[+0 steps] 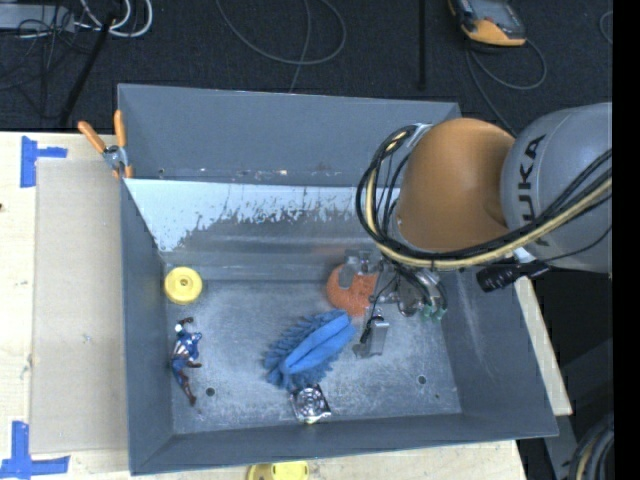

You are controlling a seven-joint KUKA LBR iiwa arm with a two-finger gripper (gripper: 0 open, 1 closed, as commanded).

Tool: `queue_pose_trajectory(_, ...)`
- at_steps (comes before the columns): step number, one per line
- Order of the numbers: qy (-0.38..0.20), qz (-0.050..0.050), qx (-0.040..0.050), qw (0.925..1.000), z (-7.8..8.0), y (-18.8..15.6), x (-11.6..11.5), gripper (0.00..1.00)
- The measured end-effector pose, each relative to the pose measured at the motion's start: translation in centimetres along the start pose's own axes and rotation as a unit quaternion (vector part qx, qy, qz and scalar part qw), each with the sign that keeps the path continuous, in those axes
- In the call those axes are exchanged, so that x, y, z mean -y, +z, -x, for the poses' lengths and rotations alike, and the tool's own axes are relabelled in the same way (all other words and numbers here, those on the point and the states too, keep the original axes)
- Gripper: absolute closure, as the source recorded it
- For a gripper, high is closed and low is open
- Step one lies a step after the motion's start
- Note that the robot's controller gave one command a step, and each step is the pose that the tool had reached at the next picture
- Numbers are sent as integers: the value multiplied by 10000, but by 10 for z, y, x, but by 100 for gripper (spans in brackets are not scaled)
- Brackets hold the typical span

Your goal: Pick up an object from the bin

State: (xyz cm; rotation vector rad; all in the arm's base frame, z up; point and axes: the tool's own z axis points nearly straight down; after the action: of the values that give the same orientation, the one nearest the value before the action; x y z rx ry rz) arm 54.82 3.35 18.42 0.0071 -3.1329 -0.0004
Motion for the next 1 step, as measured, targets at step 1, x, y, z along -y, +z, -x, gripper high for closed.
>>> queue_pose_trajectory(1,4,1,40,10000,2,-4,0,0)
